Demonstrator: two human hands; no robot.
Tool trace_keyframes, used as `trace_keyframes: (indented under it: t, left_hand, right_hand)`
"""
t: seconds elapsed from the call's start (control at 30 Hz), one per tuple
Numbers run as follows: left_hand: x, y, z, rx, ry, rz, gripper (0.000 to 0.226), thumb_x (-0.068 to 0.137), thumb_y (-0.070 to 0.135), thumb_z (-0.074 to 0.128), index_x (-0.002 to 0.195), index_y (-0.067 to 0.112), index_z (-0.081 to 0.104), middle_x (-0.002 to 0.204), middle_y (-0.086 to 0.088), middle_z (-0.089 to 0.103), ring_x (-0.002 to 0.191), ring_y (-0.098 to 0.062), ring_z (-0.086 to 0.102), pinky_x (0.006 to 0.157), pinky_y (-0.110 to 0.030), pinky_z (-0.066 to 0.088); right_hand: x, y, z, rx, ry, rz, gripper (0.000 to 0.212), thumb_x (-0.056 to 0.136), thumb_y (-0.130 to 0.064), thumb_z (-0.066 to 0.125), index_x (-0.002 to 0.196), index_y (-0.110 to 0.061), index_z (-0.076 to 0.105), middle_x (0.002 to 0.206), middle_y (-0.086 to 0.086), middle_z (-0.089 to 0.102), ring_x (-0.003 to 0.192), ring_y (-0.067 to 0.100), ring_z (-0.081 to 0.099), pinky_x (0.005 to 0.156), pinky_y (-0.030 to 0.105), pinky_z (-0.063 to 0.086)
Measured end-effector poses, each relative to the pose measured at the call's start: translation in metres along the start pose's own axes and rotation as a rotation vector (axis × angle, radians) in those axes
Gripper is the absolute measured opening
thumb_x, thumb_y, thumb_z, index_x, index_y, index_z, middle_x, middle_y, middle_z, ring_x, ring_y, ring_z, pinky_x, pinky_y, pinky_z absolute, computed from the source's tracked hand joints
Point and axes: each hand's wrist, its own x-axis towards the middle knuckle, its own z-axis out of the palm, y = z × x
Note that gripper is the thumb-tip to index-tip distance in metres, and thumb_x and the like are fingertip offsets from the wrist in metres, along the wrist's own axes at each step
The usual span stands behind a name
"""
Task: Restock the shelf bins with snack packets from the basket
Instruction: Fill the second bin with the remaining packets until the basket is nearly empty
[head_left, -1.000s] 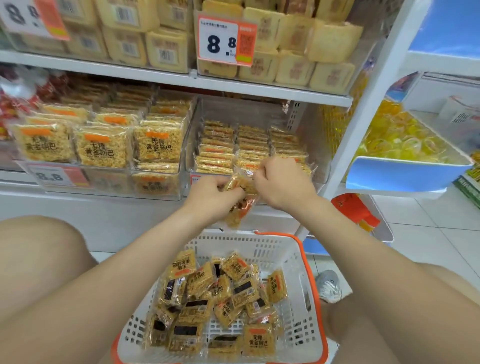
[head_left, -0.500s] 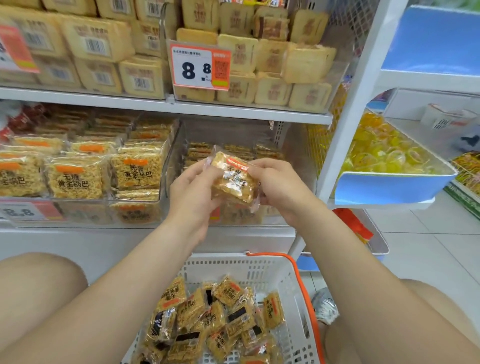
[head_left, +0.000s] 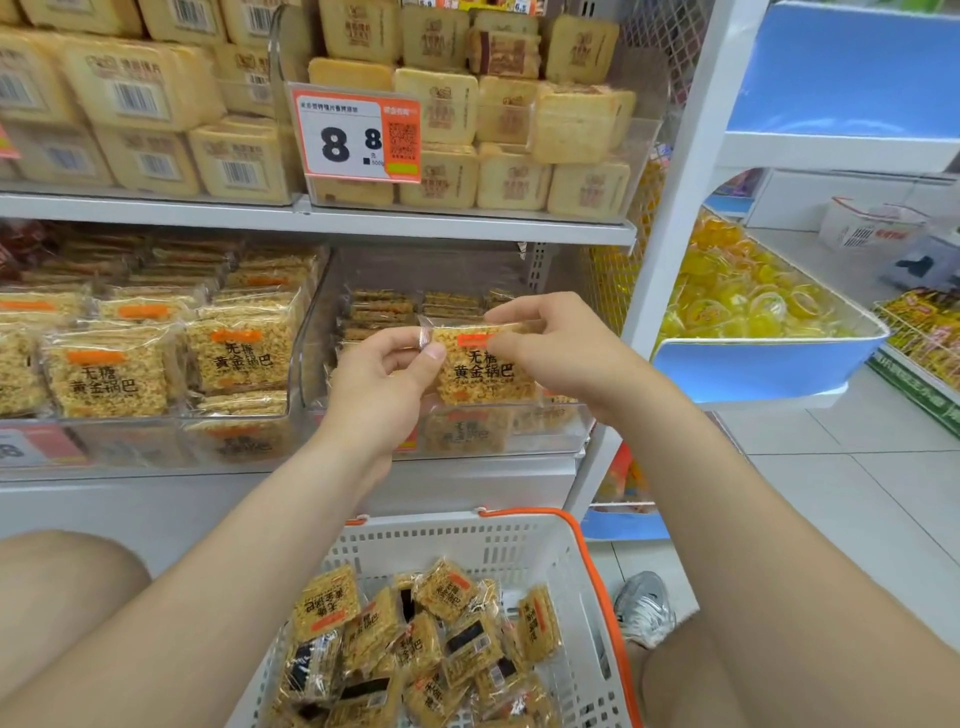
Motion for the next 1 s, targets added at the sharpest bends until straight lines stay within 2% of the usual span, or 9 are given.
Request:
trace_keyframes:
  t: [0.1, 0.17, 0.3, 0.37, 0.47, 0.53, 0.63, 0.8, 1.0]
  left_hand:
    - [-0.003, 0.003, 0.006, 0.028, -0.05, 0.07, 0.015, 0.102, 0.014, 0.068, 0.116, 0.02, 0.068, 0.115, -0.009, 0.072, 0.106, -0.028, 0.074, 0.078, -0.037, 0.066]
    - [-0.003, 0.003, 0.009, 0.11, -0.078, 0.125, 0.014, 0.101, 0.013, 0.068, 0.112, 0.023, 0.068, 0.114, -0.005, 0.07, 0.104, -0.025, 0.073, 0.077, -0.037, 0.066]
    - [0.005, -0.004, 0.015, 0.346, -0.135, 0.269, 0.02, 0.101, 0.02, 0.069, 0.12, 0.024, 0.067, 0.116, 0.006, 0.072, 0.102, -0.015, 0.072, 0.089, -0.042, 0.063]
    - [0.008, -0.008, 0.017, 0.623, -0.191, 0.386, 0.034, 0.101, 0.025, 0.069, 0.134, 0.024, 0.064, 0.127, 0.011, 0.07, 0.116, -0.006, 0.066, 0.102, -0.035, 0.056]
    - [0.007, -0.015, 0.02, 0.964, -0.31, 0.49, 0.041, 0.102, 0.02, 0.065, 0.143, 0.023, 0.06, 0.139, 0.007, 0.066, 0.13, -0.013, 0.058, 0.111, -0.032, 0.045]
    - [0.006, -0.021, 0.02, 1.144, -0.383, 0.529, 0.037, 0.101, 0.017, 0.063, 0.137, 0.024, 0.064, 0.134, 0.003, 0.068, 0.126, -0.02, 0.061, 0.108, -0.038, 0.048]
    - [0.007, -0.028, 0.017, 1.29, -0.409, 0.562, 0.022, 0.1, 0.018, 0.06, 0.119, 0.026, 0.068, 0.112, 0.003, 0.066, 0.108, -0.025, 0.065, 0.088, -0.044, 0.056]
    - [0.009, -0.03, 0.013, 1.326, -0.317, 0.556, 0.019, 0.101, 0.02, 0.058, 0.116, 0.028, 0.066, 0.107, 0.002, 0.071, 0.102, -0.027, 0.066, 0.077, -0.045, 0.059]
    - [0.013, -0.031, 0.01, 1.331, -0.229, 0.532, 0.01, 0.101, 0.027, 0.062, 0.11, 0.03, 0.067, 0.092, -0.003, 0.071, 0.092, -0.032, 0.067, 0.071, -0.044, 0.059]
  right_hand:
    - [0.004, 0.002, -0.004, -0.227, 0.089, -0.124, 0.038, 0.075, -0.073, 0.068, 0.104, -0.049, 0.073, 0.11, -0.018, 0.072, 0.11, 0.015, 0.065, 0.088, 0.04, 0.055]
    - [0.008, 0.006, -0.007, -0.364, 0.077, -0.2, 0.028, 0.072, -0.078, 0.059, 0.094, -0.06, 0.066, 0.108, -0.021, 0.071, 0.117, 0.019, 0.062, 0.101, 0.052, 0.05]
    - [0.013, 0.011, -0.019, -0.538, 0.058, -0.246, 0.011, 0.097, -0.045, 0.066, 0.108, -0.046, 0.067, 0.103, -0.019, 0.067, 0.112, 0.019, 0.059, 0.097, 0.045, 0.038]
    - [0.017, 0.019, -0.024, -0.643, 0.114, -0.224, 0.016, 0.102, -0.034, 0.063, 0.118, -0.037, 0.062, 0.111, -0.01, 0.067, 0.116, 0.024, 0.058, 0.093, 0.046, 0.038]
    - [0.023, 0.032, -0.028, -0.748, 0.13, -0.173, 0.02, 0.104, -0.025, 0.061, 0.124, -0.028, 0.057, 0.119, 0.0, 0.068, 0.116, 0.03, 0.057, 0.088, 0.046, 0.043]
    - [0.026, 0.038, -0.029, -0.795, 0.111, -0.172, 0.023, 0.104, -0.025, 0.061, 0.126, -0.029, 0.057, 0.119, 0.002, 0.067, 0.116, 0.032, 0.057, 0.085, 0.045, 0.041]
    - [0.027, 0.038, -0.027, -0.878, 0.093, -0.208, 0.028, 0.105, -0.024, 0.061, 0.131, -0.033, 0.058, 0.12, 0.004, 0.063, 0.114, 0.033, 0.055, 0.085, 0.045, 0.033]
    - [0.026, 0.036, -0.028, -0.951, 0.088, -0.253, 0.032, 0.106, -0.025, 0.058, 0.137, -0.036, 0.055, 0.125, 0.008, 0.061, 0.116, 0.034, 0.053, 0.097, 0.052, 0.037]
    - [0.023, 0.036, -0.032, -0.994, 0.06, -0.259, 0.036, 0.109, -0.025, 0.053, 0.142, -0.04, 0.052, 0.126, 0.008, 0.057, 0.116, 0.033, 0.049, 0.095, 0.049, 0.038]
